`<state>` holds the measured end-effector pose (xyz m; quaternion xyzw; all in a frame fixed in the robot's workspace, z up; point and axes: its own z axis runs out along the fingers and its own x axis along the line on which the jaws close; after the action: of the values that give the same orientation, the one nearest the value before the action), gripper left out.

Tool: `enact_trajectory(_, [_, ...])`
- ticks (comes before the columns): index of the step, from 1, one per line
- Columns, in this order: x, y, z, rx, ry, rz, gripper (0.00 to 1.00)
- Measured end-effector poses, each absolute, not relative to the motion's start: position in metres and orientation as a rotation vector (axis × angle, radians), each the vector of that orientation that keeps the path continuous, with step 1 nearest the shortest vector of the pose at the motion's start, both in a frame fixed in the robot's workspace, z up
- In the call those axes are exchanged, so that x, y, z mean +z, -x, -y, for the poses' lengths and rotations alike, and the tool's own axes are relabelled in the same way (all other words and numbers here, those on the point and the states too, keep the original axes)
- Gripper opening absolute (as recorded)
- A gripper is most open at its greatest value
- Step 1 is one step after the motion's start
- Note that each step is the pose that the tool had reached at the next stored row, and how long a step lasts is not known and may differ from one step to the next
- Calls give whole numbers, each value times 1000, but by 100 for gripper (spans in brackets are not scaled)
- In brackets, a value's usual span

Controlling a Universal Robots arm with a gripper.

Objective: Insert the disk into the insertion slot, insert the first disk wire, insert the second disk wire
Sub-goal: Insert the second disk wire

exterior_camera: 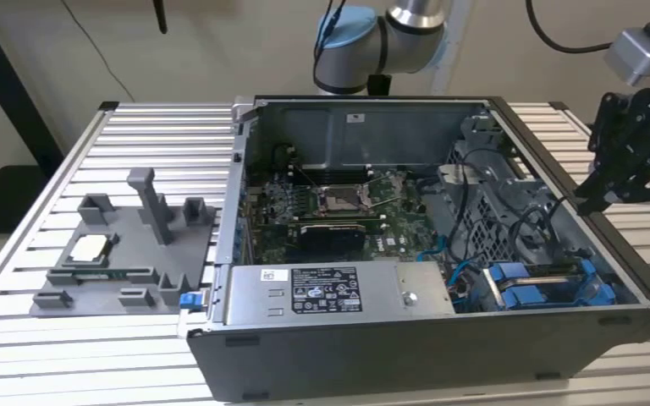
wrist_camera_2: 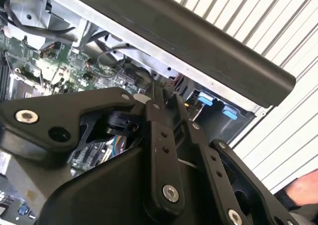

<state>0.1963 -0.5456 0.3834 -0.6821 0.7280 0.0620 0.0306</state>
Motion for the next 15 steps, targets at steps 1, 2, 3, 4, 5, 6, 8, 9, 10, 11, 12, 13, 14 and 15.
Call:
enact_trajectory(1, [382,-196,546,191,2102,-2244,27])
enact_trajectory(2, [380,-196,546,191,2102,-2244,27])
enact_trajectory(3, [379,-197,546,192,2103,-2245,27])
enact_trajectory(4, [379,-197,546,195,2105,-2248,27])
enact_trajectory(5, [378,-197,546,199,2107,-2250,27])
enact_trajectory(6, [378,-197,546,203,2108,-2252,27])
enact_trajectory(8, [377,-197,546,211,2109,-2253,18])
enact_trajectory(9, [377,-197,546,215,2108,-2253,18])
enact_trajectory(10, [377,-197,546,219,2107,-2252,18])
enact_trajectory(11, [377,-197,546,221,2108,-2252,16])
enact_trajectory(12, [377,-197,547,224,2109,-2254,16])
enact_trajectory(13, [377,-197,547,227,2110,-2255,16])
enact_trajectory(14, [377,-197,548,228,2110,-2256,16])
enact_trajectory(15, [377,-197,548,228,2110,-2256,16])
